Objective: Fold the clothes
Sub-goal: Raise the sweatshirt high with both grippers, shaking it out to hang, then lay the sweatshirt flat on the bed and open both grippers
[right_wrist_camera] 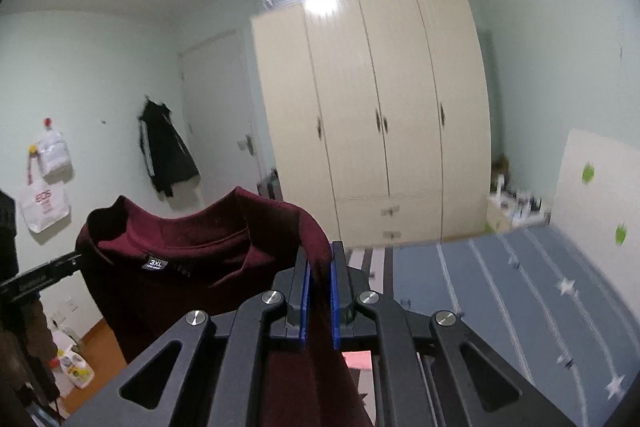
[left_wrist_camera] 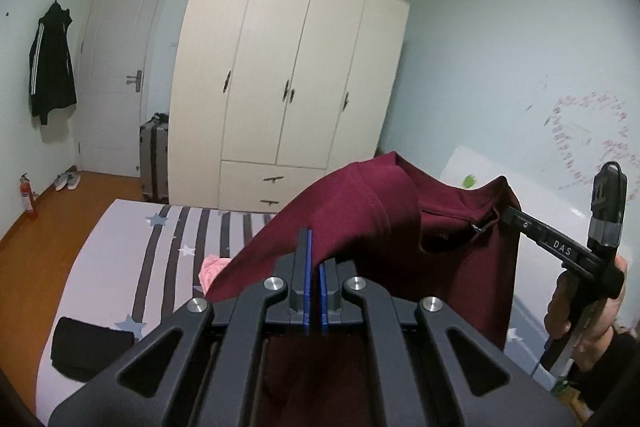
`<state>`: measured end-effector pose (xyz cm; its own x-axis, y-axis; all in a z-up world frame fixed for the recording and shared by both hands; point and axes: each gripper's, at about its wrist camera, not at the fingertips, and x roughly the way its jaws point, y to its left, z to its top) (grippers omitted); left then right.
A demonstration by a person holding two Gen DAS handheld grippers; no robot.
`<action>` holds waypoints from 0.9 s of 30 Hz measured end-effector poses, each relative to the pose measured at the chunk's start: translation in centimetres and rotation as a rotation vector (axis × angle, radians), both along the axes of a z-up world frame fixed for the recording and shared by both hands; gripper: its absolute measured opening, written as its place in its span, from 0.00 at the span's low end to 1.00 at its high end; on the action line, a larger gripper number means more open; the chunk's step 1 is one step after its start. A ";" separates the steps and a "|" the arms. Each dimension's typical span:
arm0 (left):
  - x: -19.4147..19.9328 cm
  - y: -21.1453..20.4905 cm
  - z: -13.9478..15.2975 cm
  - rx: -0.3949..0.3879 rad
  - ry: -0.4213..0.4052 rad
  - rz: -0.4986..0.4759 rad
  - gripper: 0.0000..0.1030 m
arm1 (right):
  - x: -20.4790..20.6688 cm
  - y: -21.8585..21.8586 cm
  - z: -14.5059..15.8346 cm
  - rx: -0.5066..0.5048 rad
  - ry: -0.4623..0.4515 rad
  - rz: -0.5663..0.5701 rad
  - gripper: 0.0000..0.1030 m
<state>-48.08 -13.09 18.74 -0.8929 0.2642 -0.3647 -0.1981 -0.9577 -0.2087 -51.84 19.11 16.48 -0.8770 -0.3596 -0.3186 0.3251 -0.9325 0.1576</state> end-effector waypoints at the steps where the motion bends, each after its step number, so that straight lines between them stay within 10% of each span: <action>1: -1.8 0.1 -0.8 -0.008 -0.010 0.008 0.02 | -2.2 -0.2 -1.0 -0.003 -0.022 -0.007 0.07; 5: -9.7 0.5 -2.5 0.018 -0.055 0.044 0.02 | -10.6 -0.8 -3.3 -0.012 -0.090 -0.038 0.07; 10: -14.6 1.8 2.1 0.004 0.028 0.061 0.02 | -16.7 -0.6 2.7 -0.010 -0.005 -0.056 0.07; 17: -12.5 1.8 6.8 -0.029 0.163 0.031 0.02 | -13.8 0.3 11.0 0.001 0.191 0.004 0.07; 21: -7.5 1.5 1.3 -0.028 0.105 0.022 0.02 | -9.1 0.9 6.3 0.032 0.162 0.033 0.07; 27: 5.5 1.4 -17.0 0.016 -0.193 0.060 0.02 | 1.9 1.5 -11.9 0.096 -0.130 0.051 0.07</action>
